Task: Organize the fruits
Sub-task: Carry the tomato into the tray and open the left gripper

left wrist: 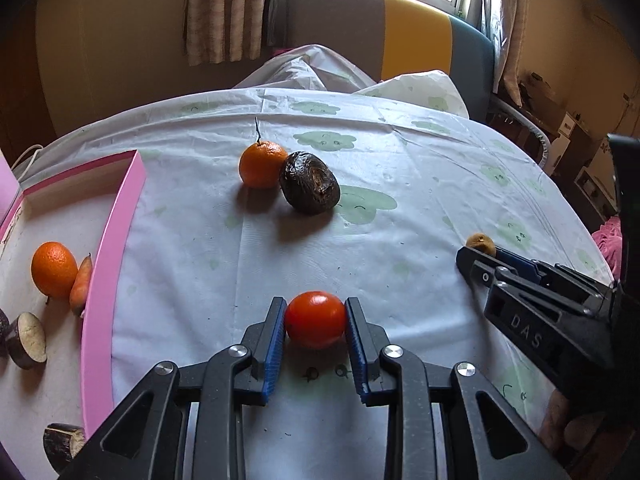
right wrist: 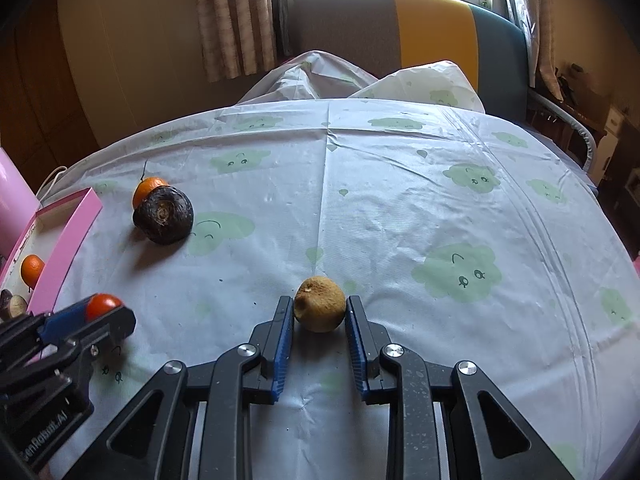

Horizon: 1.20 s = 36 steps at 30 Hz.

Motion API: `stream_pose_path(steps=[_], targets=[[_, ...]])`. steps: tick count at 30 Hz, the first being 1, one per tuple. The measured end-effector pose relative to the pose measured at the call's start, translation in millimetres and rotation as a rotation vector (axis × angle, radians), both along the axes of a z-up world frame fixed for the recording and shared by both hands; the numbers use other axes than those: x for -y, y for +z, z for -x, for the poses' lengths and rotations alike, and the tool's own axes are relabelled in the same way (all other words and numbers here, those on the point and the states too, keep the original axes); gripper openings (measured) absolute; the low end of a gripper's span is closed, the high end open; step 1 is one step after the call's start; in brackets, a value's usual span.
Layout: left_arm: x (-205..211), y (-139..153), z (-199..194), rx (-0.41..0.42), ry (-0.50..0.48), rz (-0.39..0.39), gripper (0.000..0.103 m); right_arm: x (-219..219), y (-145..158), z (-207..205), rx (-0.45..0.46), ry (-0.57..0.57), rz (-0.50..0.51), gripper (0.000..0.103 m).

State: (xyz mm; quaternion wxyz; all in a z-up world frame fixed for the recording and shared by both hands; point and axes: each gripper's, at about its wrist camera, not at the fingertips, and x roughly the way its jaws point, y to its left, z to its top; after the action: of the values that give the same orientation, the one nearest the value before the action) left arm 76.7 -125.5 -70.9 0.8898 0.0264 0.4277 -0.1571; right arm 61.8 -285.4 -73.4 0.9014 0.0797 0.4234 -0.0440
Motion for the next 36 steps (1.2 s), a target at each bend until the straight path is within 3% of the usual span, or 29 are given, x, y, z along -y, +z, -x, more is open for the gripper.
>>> stream_pose_path(steps=[26,31,36], targets=[[-6,-5,0,-0.006,-0.009,0.047,0.029,-6,-2,-2,-0.008,0.001,0.042,0.027],[-10,6,12,-0.023,-0.021,0.055,0.029,-5,-2,-1,0.000,0.000,0.036,0.027],[-25,33,29,0.016,-0.018,0.081,0.029,-4,-2,0,0.005,0.000,0.033,0.027]])
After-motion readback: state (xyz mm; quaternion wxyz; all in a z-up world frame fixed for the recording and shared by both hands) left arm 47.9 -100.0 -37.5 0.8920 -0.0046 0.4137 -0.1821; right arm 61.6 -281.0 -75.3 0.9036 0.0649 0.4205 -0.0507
